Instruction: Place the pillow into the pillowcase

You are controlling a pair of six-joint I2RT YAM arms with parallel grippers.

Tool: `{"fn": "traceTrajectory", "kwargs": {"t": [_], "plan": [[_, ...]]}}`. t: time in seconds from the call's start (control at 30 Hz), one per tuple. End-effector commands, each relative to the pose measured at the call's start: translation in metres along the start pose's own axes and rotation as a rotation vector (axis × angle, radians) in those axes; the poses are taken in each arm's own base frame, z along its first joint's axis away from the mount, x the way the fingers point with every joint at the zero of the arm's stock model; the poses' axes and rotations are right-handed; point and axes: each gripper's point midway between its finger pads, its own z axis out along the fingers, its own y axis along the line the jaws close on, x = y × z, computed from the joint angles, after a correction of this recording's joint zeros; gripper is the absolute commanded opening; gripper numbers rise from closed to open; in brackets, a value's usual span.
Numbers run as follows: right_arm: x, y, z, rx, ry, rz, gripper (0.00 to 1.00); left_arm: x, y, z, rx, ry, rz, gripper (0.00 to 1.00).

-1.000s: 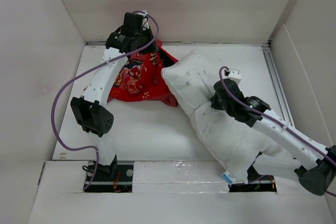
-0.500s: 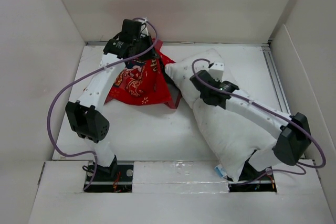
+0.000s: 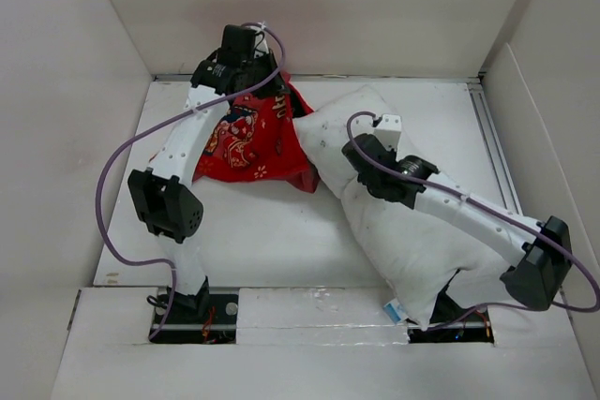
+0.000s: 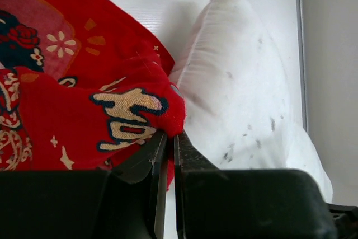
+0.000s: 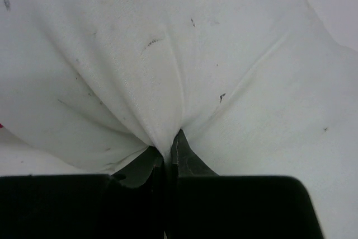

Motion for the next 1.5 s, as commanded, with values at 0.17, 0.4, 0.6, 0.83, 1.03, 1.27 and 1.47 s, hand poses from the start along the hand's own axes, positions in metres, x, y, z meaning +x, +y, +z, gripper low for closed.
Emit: {"fn": "traceTrajectory", "kwargs": {"t": [0.17, 0.4, 0.6, 0.83, 1.03, 1.27, 1.47], "plan": [[0.024, 0.045, 0.007, 0.016, 0.029, -0.156, 0.0, -0.013, -0.041, -0.018, 0.194, -0.017, -0.008, 0.0], [-0.005, 0.113, -0.042, -0.2, -0.009, -0.17, 0.0, -0.006, -0.027, -0.023, 0.125, -0.021, -0.008, 0.0], [-0.042, 0.121, -0.098, -0.336, -0.12, -0.136, 0.0, 0.026, 0.002, -0.01, 0.064, 0.015, -0.027, 0.0], [0.028, 0.118, -0.001, -0.09, -0.026, -0.226, 0.0, 0.045, -0.018, -0.022, 0.127, 0.046, -0.014, 0.0], [0.064, 0.131, 0.031, -0.068, 0.059, -0.252, 0.0, 0.024, -0.04, -0.055, 0.17, -0.022, -0.008, 0.0], [0.006, 0.092, 0.047, 0.059, 0.012, -0.005, 0.0, 0.046, -0.041, -0.068, 0.232, -0.029, -0.076, 0.0], [0.016, 0.166, 0.0, -0.474, 0.022, -0.114, 0.0, 0.096, -0.02, -0.029, 0.259, 0.074, -0.123, 0.0]]}}
